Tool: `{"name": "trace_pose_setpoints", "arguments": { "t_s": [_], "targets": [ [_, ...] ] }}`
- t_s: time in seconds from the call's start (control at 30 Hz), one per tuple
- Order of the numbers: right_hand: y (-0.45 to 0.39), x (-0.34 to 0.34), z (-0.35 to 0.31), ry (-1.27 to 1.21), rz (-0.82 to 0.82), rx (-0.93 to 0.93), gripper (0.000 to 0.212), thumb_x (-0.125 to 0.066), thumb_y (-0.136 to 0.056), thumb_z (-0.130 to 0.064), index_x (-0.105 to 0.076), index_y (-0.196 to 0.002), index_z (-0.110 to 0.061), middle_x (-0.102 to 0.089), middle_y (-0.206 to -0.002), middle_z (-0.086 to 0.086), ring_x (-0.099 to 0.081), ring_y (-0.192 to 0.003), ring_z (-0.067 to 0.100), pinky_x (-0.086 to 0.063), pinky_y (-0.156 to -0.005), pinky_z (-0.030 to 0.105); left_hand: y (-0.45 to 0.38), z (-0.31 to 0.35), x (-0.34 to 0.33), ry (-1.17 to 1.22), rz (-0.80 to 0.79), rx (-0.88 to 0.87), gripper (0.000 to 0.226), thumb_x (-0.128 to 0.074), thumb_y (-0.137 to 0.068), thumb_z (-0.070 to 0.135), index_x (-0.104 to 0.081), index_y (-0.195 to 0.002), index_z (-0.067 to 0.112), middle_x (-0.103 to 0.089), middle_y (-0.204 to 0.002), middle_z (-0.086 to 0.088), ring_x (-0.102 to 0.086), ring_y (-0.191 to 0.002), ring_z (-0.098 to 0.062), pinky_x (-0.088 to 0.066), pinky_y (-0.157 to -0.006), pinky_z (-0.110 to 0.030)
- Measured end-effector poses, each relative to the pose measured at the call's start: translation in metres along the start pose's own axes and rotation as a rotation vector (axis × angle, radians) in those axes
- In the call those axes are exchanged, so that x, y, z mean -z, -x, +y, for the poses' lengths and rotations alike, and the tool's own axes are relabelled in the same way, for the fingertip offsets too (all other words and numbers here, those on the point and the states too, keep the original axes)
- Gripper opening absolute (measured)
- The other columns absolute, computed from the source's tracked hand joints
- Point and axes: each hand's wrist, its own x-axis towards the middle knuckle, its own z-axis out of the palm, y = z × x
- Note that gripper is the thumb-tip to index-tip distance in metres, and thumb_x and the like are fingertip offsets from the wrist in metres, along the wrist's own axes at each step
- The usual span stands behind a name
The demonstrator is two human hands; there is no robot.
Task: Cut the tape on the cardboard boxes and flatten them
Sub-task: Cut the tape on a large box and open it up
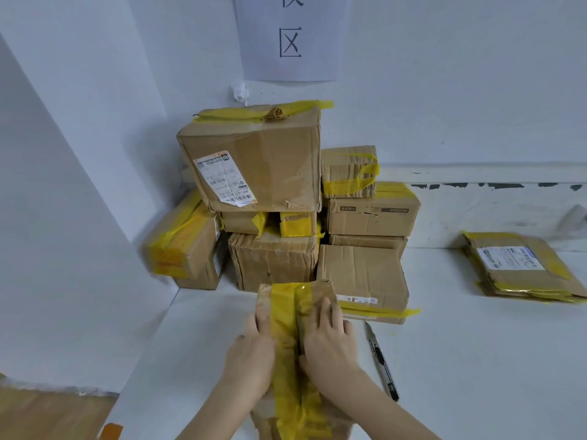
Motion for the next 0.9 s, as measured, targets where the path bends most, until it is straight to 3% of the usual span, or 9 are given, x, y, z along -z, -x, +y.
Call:
{"name": "trace_pose_setpoints", "arguments": {
  "t_s": [0.07,0.23,0.37,0.5,0.7,0.77,0.8,0.83,0.9],
  "targets": [
    [-0.004,0.0,-0.002,0.051,-0.15,-0.015,0.084,-0.044,-0.095,-0.04,0.003,-0.146,0.007,0.002,-0.153,0.03,-0.003,-0.141,0.039,-0.017,-0.113,0.043,0.003,-0.005,-0.007,0.055,0.018,-0.024,0.064,-0.024,-0.103,0.03,0.02,-0.146,0.013,-0.026,-0.142,-0.009,-0.057,-0.098,-0.019,-0.043,-0.074,-0.026],
    [-0.008,0.002,-0.019,0.137,-0.216,-0.077,0.075,-0.034,-0.1,-0.037,0.009,-0.147,0.002,0.007,-0.151,0.034,0.001,-0.14,0.046,-0.014,-0.112,0.053,0.003,-0.009,-0.011,0.088,0.066,-0.007,0.062,-0.021,-0.103,0.03,0.021,-0.146,0.016,-0.033,-0.131,-0.004,-0.052,-0.081,-0.013,-0.039,-0.064,-0.023],
    [-0.007,0.006,-0.016,-0.04,-0.175,-0.066,0.067,-0.035,-0.1,-0.026,0.006,-0.149,-0.006,0.003,-0.153,0.031,-0.002,-0.14,0.047,-0.01,-0.114,0.053,0.004,-0.012,-0.014,0.091,0.1,-0.029,0.059,-0.018,-0.102,0.035,0.013,-0.148,0.015,-0.033,-0.133,-0.002,-0.057,-0.095,-0.015,-0.042,-0.07,-0.025],
    [-0.006,0.013,-0.007,-0.215,-0.201,0.015,0.083,-0.045,-0.089,0.002,0.008,-0.15,-0.015,0.003,-0.156,0.019,0.005,-0.14,0.049,-0.004,-0.115,0.055,0.005,-0.013,-0.015,0.132,0.132,-0.031,0.058,-0.015,-0.101,0.039,0.011,-0.149,0.017,-0.032,-0.137,0.0,-0.056,-0.105,-0.016,-0.046,-0.08,-0.028],
    [-0.006,0.015,0.021,-0.483,-0.227,0.18,0.085,-0.046,-0.086,0.0,0.004,-0.151,-0.022,-0.005,-0.155,-0.003,0.006,-0.142,0.037,-0.016,-0.115,0.049,0.004,-0.012,-0.016,0.156,0.146,-0.027,0.059,-0.014,-0.101,0.039,0.013,-0.148,0.019,-0.031,-0.139,0.001,-0.055,-0.108,-0.014,-0.046,-0.083,-0.028],
    [-0.005,0.021,0.031,-0.58,-0.216,0.223,0.084,-0.049,-0.085,-0.001,-0.001,-0.151,-0.024,-0.019,-0.149,-0.005,-0.009,-0.141,0.027,-0.025,-0.112,0.041,0.005,-0.014,-0.017,0.147,0.141,-0.027,0.059,-0.014,-0.101,0.039,0.015,-0.148,0.019,-0.031,-0.139,0.001,-0.054,-0.109,-0.015,-0.045,-0.083,-0.028],
    [-0.004,0.024,0.037,-0.639,-0.207,0.23,0.083,-0.05,-0.085,-0.001,-0.005,-0.15,-0.024,-0.033,-0.136,-0.005,-0.027,-0.13,0.012,-0.034,-0.103,0.029,0.006,-0.015,-0.018,0.138,0.139,-0.029,0.059,-0.014,-0.101,0.039,0.015,-0.148,0.019,-0.031,-0.14,0.001,-0.054,-0.109,-0.015,-0.045,-0.082,-0.028],
    [-0.005,0.028,0.045,-0.695,-0.205,0.23,0.082,-0.052,-0.085,-0.001,-0.009,-0.15,-0.025,-0.042,-0.116,-0.009,-0.041,-0.108,-0.006,-0.038,-0.087,0.014,0.007,-0.016,-0.019,0.132,0.139,-0.032,0.059,-0.015,-0.101,0.039,0.015,-0.148,0.02,-0.03,-0.141,0.002,-0.054,-0.109,-0.015,-0.045,-0.083,-0.028],
    [-0.007,0.033,0.056,-0.737,-0.207,0.238,0.077,-0.054,-0.085,0.0,-0.017,-0.149,-0.023,-0.036,-0.088,-0.024,-0.047,-0.07,-0.018,-0.038,-0.064,0.005,0.008,-0.018,-0.02,0.129,0.145,-0.045,0.059,-0.015,-0.101,0.041,0.014,-0.148,0.021,-0.03,-0.141,0.002,-0.054,-0.111,-0.014,-0.045,-0.084,-0.027]
  ]
}}
